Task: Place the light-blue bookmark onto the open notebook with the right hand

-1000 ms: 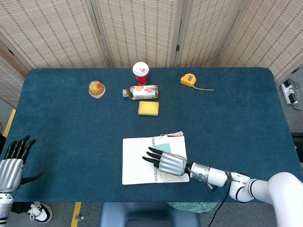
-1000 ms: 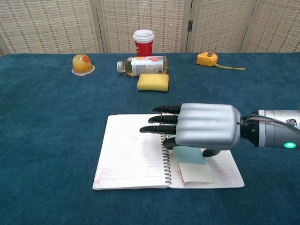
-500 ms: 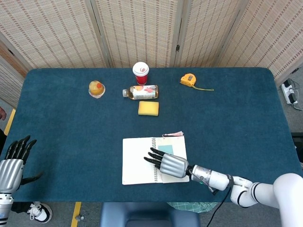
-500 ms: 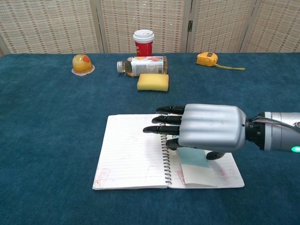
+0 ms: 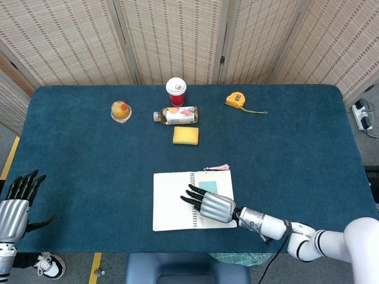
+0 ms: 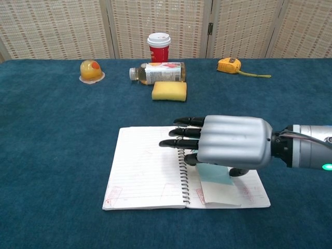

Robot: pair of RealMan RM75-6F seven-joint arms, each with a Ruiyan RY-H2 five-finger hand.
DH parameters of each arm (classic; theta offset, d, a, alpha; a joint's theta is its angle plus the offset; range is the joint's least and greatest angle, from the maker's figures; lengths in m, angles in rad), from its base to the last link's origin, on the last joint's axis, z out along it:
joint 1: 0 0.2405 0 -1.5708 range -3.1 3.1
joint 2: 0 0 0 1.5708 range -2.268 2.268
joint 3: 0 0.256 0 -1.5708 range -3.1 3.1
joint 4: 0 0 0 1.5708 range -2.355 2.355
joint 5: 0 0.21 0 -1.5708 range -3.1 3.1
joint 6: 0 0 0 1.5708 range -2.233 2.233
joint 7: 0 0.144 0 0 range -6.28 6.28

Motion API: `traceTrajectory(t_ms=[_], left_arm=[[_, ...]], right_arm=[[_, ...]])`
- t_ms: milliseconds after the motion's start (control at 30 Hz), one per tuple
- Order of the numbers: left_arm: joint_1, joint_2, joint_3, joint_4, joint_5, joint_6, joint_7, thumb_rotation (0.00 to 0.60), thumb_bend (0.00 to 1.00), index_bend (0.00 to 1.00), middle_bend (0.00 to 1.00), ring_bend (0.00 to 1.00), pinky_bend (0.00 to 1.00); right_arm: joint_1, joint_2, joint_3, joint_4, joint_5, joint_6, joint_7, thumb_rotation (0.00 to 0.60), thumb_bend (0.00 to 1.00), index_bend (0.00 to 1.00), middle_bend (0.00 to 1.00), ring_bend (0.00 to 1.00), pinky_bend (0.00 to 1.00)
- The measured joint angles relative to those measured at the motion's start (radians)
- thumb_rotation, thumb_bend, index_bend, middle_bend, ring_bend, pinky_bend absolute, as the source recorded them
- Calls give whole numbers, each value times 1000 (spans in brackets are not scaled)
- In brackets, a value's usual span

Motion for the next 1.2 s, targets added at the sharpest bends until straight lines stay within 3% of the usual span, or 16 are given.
traceTrajectory(t_ms=[300,600,933,1200], left_arm=[[-1,-1,0,3,0,-1,-1,600,121,125,21,0,0],[0,-2,0,5,3,4,0,600,123,126,21,0,0],[1,-3,2,0,13,10,12,600,123,126,21,0,0],[10,-4,8,-15,43,46,38,600,121,102,21,0,0]], right_arm=[[-5,7,4,-6,5,10,-2,600,41,217,0,8,0],[-43,67,15,-64,17,93,0,600,38,199,0,4,0],[-284,264,57,-288,232,364,117,600,11,41,0,0,0],[-538,335,58,-328,446,569,226,600,0,0,0,0,0]])
